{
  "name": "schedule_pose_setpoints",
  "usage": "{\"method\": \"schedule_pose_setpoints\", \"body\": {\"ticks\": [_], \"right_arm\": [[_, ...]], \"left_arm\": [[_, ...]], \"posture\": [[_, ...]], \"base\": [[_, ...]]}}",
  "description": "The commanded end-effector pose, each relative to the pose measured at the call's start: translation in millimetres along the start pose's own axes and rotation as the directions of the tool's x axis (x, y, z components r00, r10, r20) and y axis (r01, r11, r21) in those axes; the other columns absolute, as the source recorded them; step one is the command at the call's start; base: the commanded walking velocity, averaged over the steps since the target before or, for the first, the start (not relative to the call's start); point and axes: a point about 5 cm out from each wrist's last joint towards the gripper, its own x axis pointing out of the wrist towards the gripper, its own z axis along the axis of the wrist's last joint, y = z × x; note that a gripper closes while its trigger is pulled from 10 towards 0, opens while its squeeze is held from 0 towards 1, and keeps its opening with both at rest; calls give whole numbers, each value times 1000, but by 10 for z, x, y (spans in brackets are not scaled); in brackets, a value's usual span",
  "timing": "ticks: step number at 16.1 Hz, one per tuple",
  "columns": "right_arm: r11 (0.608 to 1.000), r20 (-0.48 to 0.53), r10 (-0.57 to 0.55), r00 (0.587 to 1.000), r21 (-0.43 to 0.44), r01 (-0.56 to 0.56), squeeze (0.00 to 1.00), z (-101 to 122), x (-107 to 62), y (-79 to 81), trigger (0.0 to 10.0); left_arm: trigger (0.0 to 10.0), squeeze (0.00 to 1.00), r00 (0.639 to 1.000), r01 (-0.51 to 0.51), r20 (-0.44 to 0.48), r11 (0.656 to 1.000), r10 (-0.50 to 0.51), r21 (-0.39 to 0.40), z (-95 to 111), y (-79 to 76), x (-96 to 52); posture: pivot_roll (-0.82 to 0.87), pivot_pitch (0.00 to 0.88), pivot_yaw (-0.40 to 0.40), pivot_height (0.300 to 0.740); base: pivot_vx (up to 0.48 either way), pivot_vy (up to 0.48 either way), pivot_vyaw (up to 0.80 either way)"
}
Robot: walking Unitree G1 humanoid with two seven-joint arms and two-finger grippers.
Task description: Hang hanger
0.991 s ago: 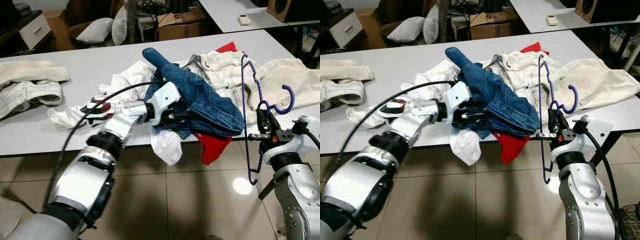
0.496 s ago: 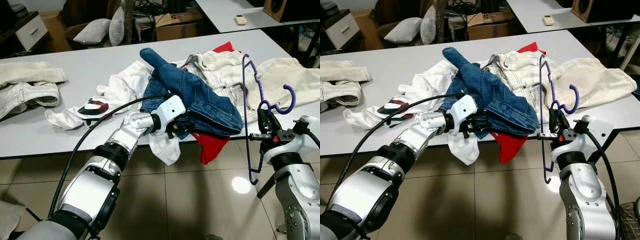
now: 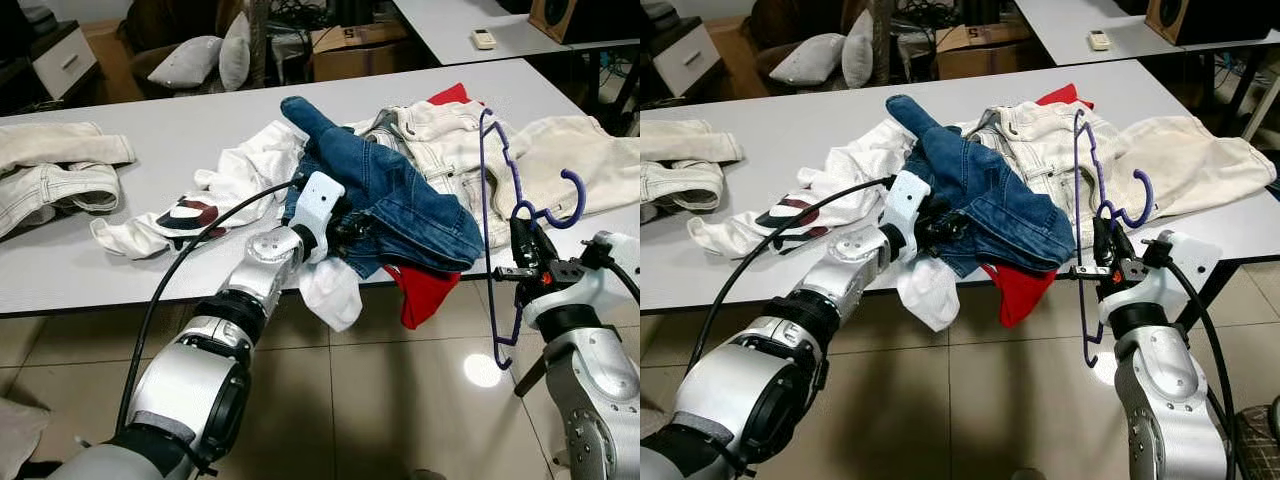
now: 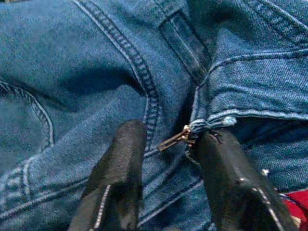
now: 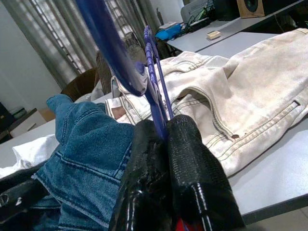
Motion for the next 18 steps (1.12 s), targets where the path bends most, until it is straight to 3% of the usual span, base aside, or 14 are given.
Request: {"method": "schedule_pose_setpoints", "body": {"ticks": [1,2,3,4,5,6,8,10,12,14,16,18], "right_arm": [[1000,25,13,1000,0,-13,0,57,12,46,10000],[1000,26,13,1000,0,-13,0,60,14,47,10000],[1000,26,12,1000,1,-12,0,60,14,48,10000],[1000,27,11,1000,1,-11,0,59,15,50,10000],[1000,29,11,1000,1,-11,0,61,15,54,10000],[1000,33,12,999,0,-13,0,74,13,59,10000],[998,30,60,998,-13,-59,0,88,-23,62,10000],[981,22,194,981,-24,-193,0,126,-102,129,10000],[943,14,331,944,-41,-330,0,193,-233,161,10000],[877,-26,477,878,-49,-478,0,249,-440,185,10000],[800,-96,595,798,-30,-600,0,268,-651,213,10000],[755,-162,645,746,-12,-655,0,220,-755,232,10000]], "left_arm": [[471,0,1000,-12,-10,1000,12,-19,14,20,7],[0,0,1000,4,-15,999,-4,-38,1,-25,28],[902,0,1000,17,-20,999,-18,-47,-11,-57,40],[2784,0,998,51,-32,998,-52,-45,-49,-138,62],[1961,0,998,53,-35,997,-55,-47,-64,-165,72],[0,0,999,17,-35,998,-19,-57,-66,-168,85],[0,0,1000,-26,4,998,26,-62,39,-75,80],[0,0,999,-38,24,999,38,-22,127,6,61],[0,0,997,-57,50,997,55,42,273,118,38],[0,0,995,-63,86,985,50,161,540,255,9],[0,0,993,-25,119,966,-6,257,812,305,-2],[0,0,992,15,110,938,-57,347,961,298,1]], "posture": [[-238,0,136,740],[-240,0,136,740],[-240,0,136,740],[-243,0,138,740],[-246,0,140,740],[-253,0,144,740],[-258,0,149,740],[-264,0,154,740],[-269,0,160,740],[-288,0,176,740],[-298,0,182,740],[-302,0,185,740]], "base": [[0,0,0],[0,0,0],[0,0,0],[0,0,0],[0,0,0],[0,0,0],[0,0,0],[0,0,0],[0,0,0],[0,0,0],[0,0,0],[0,0,0]]}}
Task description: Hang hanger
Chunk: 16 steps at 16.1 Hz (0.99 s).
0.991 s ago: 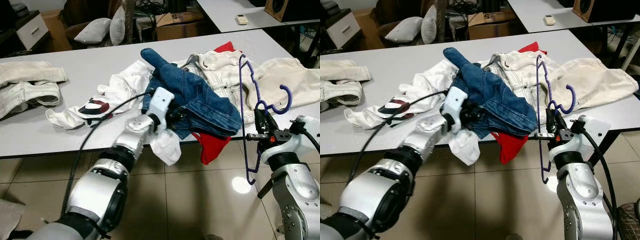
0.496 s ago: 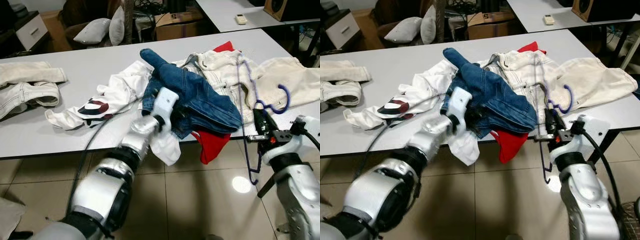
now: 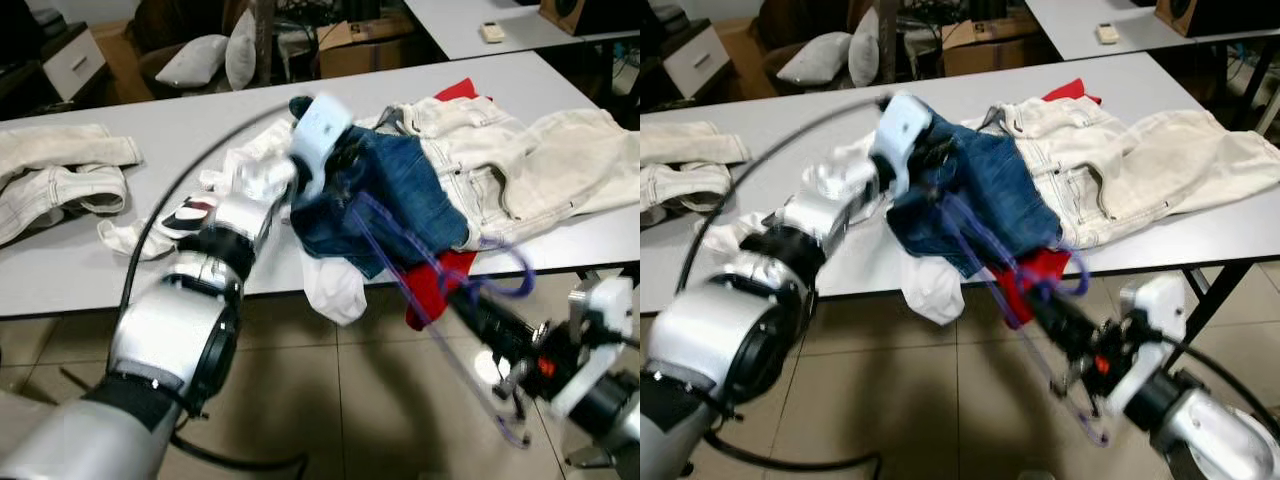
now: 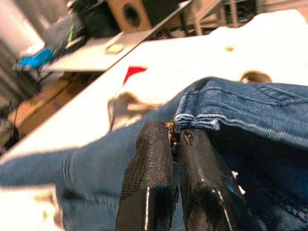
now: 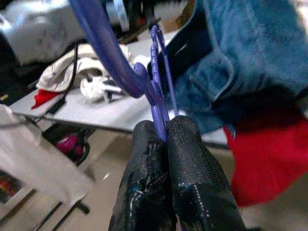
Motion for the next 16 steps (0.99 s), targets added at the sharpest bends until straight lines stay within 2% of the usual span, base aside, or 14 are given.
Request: {"method": "schedule_pose_setpoints", "body": {"ticks": [1,3,5,6,7,8,9,12,13,14,16], "right_arm": [[999,3,54,999,0,-54,0,34,-3,76,10000],[995,-30,101,994,23,-101,0,14,-13,143,10000],[999,-70,40,997,15,-39,0,-40,51,61,10000],[997,-103,-72,992,28,75,0,-95,134,-76,10000],[995,-112,-94,989,29,97,0,-108,159,-109,10000],[990,-119,-132,984,24,136,0,-108,191,-181,10000],[985,-109,-167,980,25,171,0,-86,205,-250,10000],[955,-109,-291,950,19,295,0,-35,279,-499,10000],[933,-76,-357,931,8,359,0,60,357,-655,10000],[925,-27,-379,925,2,379,0,162,408,-729,10000],[918,143,-395,907,33,395,0,511,510,-859,10000]], "left_arm": [[0,0,1000,15,-13,998,-14,57,23,35,-17],[0,0,1000,14,-15,993,-12,114,97,93,-22],[0,0,1000,27,-13,989,-26,145,131,121,-37],[0,0,999,52,-27,980,-48,194,129,131,-58],[0,0,998,49,-39,974,-41,221,116,151,-76],[0,0,997,34,-77,955,-12,294,78,233,-145],[0,0,995,36,-95,943,-5,330,65,285,-192],[0,0,990,51,-141,920,4,388,37,417,-319],[0,0,987,29,-157,911,39,412,45,538,-413],[0,0,986,8,-155,906,63,422,74,618,-472],[0,0,989,-96,-61,908,133,409,313,840,-599]], "posture": [[-304,0,186,740],[-305,0,185,740],[-299,0,177,740],[-290,0,165,740],[-290,0,165,740],[-278,0,148,740],[-272,0,141,740],[-259,0,126,740],[-248,0,114,740],[-243,0,110,740],[-228,0,95,740]], "base": [[0,0,0],[0,0,0],[0,0,0],[0,0,0],[0,0,0],[0,0,0],[0,0,0],[0,0,0],[0,0,0],[0,0,0],[0,0,0]]}}
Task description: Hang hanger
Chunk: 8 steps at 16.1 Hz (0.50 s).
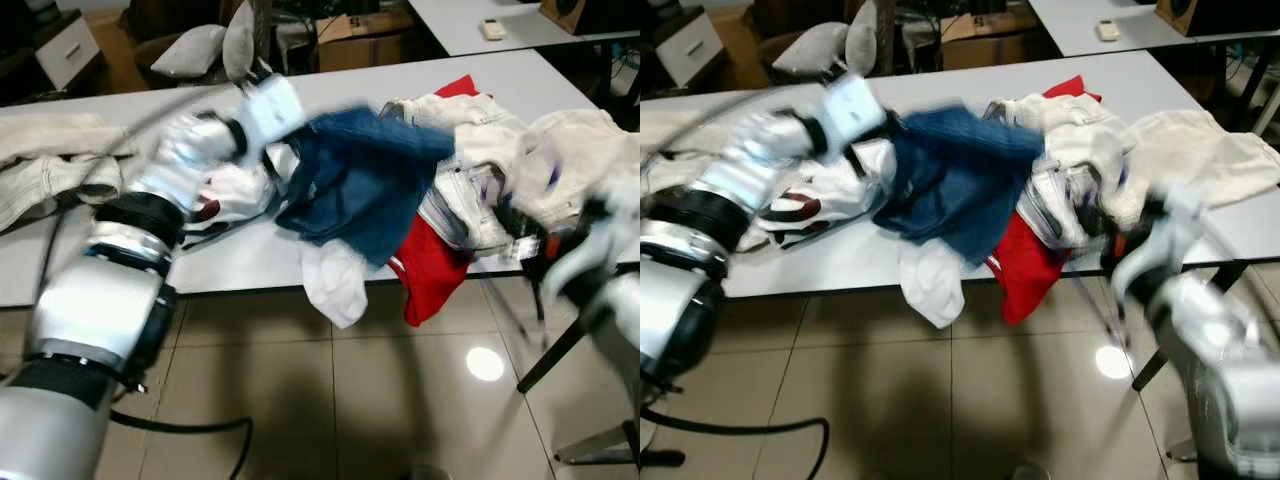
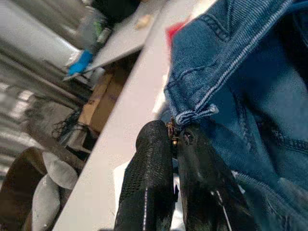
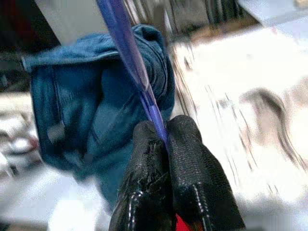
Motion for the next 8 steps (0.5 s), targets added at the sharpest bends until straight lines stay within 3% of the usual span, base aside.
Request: {"method": "schedule_pose_setpoints", "body": {"ticks": [1,2,3,6,8], "right_arm": [[999,68,-45,997,27,43,0,117,-3,-77,10000],[997,53,-57,997,45,55,0,94,14,-102,10000],[997,1,-57,998,48,57,0,-10,30,-93,10000],[991,-203,-25,979,126,52,0,-466,39,100,10000],[974,-191,-3,982,221,46,0,-572,91,283,10000]], "left_arm": [[0,0,994,-74,82,997,74,-3,225,270,-77],[0,0,988,-61,137,998,65,-33,339,296,-60],[0,0,986,-3,169,999,10,-42,403,227,-9],[0,0,975,139,193,982,-113,-127,397,-186,219],[0,0,962,222,209,950,-177,-220,404,-439,346]], "posture": [[-218,0,85,740],[-209,0,78,740],[-200,0,73,740],[-196,0,83,740],[-205,0,106,740]], "base": [[0,0,0],[0,0,0],[0,0,0],[0,0,0],[0,0,0]]}}
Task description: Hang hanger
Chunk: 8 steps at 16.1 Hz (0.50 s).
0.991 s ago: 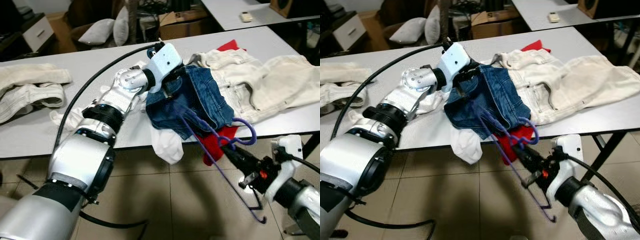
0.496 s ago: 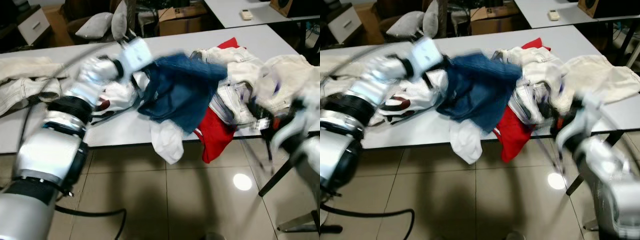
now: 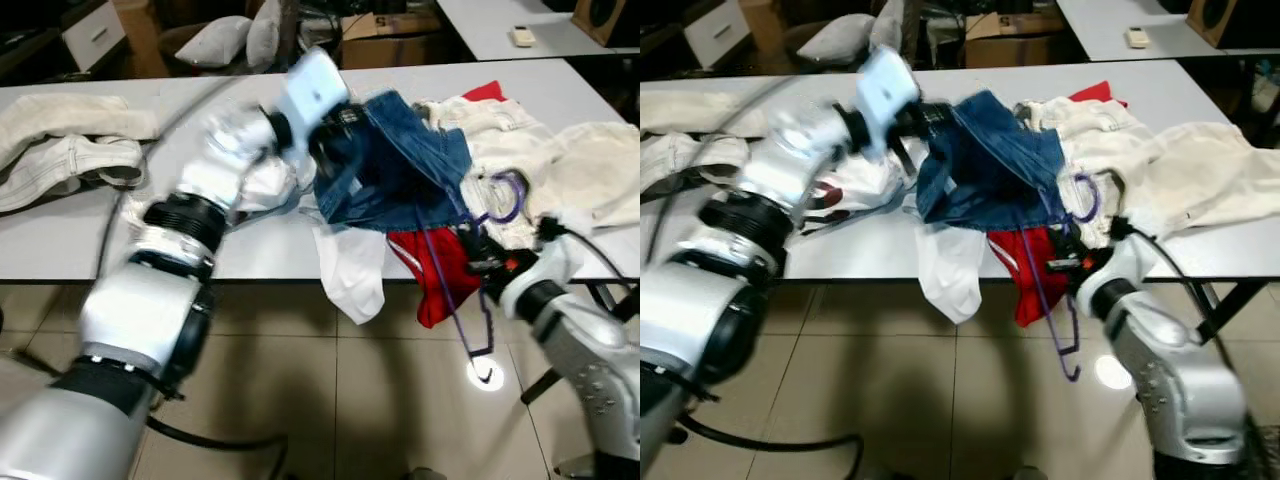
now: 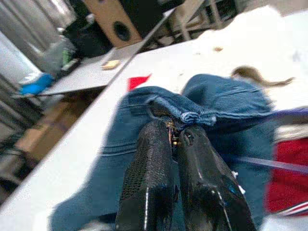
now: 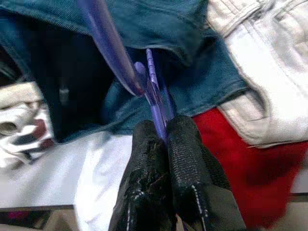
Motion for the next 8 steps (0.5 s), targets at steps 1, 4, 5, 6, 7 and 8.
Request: {"method": "schedule_pose_setpoints", "body": {"ticks": [1,4,5,6,7,8], "right_arm": [[998,58,41,997,48,-44,0,20,76,135,10000],[992,188,-6,982,121,-17,0,116,216,199,10000],[984,229,148,962,61,-166,0,197,205,418,10000],[974,254,212,944,20,-224,0,242,188,528,10000],[983,295,157,943,46,-178,0,286,198,482,10000],[986,326,128,937,61,-156,0,328,201,449,10000]], "left_arm": [[0,0,1000,12,6,999,-12,-44,21,-17,24],[0,0,1000,12,-4,998,-13,-55,16,-34,45],[0,0,999,-54,-11,998,53,-44,35,42,23],[0,0,994,-106,-21,994,106,-28,51,116,-10],[0,0,992,-122,-40,993,122,-2,52,157,-42],[0,0,990,-127,-56,992,128,20,45,184,-68]], "posture": [[-211,0,119,740],[-212,0,130,740],[-207,0,129,740],[-207,0,129,740],[-197,0,121,740],[-193,0,118,740]], "base": [[0,0,0],[0,0,0],[0,0,0],[0,0,0],[0,0,0],[0,0,0]]}}
